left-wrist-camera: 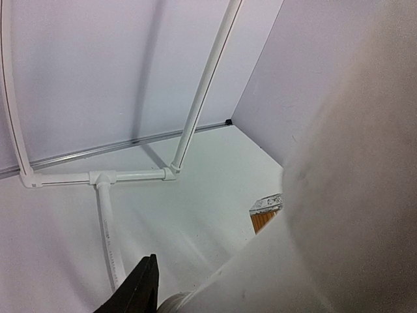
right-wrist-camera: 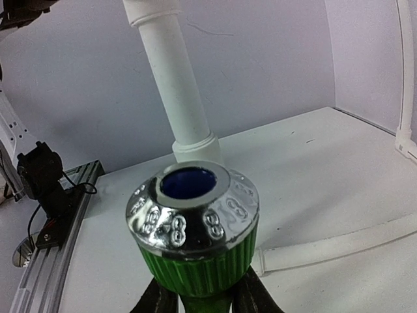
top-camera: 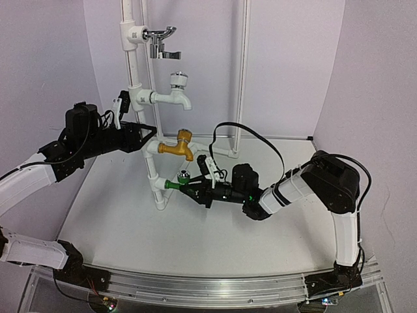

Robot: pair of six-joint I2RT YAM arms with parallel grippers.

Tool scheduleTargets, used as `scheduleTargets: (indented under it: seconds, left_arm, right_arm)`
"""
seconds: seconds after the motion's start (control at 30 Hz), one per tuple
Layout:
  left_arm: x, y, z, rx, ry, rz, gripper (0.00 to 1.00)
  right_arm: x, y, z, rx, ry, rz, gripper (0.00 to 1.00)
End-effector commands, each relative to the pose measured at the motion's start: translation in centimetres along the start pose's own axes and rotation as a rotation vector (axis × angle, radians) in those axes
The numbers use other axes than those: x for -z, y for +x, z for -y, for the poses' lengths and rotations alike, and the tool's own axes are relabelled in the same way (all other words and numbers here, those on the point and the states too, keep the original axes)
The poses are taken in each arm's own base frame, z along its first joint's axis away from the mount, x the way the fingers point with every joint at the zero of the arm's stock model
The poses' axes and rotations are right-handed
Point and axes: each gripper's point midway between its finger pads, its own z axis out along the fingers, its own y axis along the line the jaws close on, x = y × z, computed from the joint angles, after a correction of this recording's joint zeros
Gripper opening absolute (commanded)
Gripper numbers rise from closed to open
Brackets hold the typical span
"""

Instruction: Install the water faucets

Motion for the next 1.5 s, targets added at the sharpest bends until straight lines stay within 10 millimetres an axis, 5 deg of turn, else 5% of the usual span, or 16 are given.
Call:
scheduleTargets:
  seconds: [0.0,0.2,0.47,0.53,0.57,0.8,1.03,1.23,1.37,1.47]
  left_arm:
    - [0.7,1.9,1.6,0.182,0.068,-0.083,0.00]
    - [1.4,0.8,1.6,0.173,0.052,-0.047,0.30]
    - [3.9,-1.1,2.7,0.186,0.074,0.023,0.62]
    - [4.8,-1.6,3.1,0.183,0.082,0.044,0.93]
    - [5.1,-1.7,3.1,0.181,0.078,0.045,0.99]
    - [9.1,-2.4,1.7,0.162,-0.064,0.092,1.00]
    - [12.6,-2.7,-4.9,0.023,-0.500,0.109,1.00]
    - [15.0,-5.9,-5.2,0.001,-0.585,0.206,1.00]
    - [15.3,-6.4,-4.8,0.007,-0.565,0.222,1.00]
    - [15.5,-6.4,-4.5,0.020,-0.546,0.232,1.00]
  right_arm:
    - [1.4,-2.8,0.6,-0.062,0.074,0.085,0.65]
    - [4.9,-3.0,0.1,-0.001,0.176,-0.004,0.98]
    - [10.7,-0.5,1.4,-0.064,0.430,-0.263,0.98]
    - [12.8,-0.6,2.9,-0.098,0.576,-0.299,0.98]
    - [13.5,-1.0,3.3,-0.107,0.626,-0.302,0.98]
    - [18.6,-3.0,5.1,-0.158,0.923,-0.407,0.98]
    - [24.5,-10.9,3.1,-0.132,1.050,-0.201,0.98]
    - [29.9,-17.2,1.7,-0.061,1.189,-0.080,0.98]
    - [31.4,-20.1,0.6,-0.044,1.193,-0.017,0.98]
    - [31.3,-20.3,0.0,-0.047,1.149,0.008,0.98]
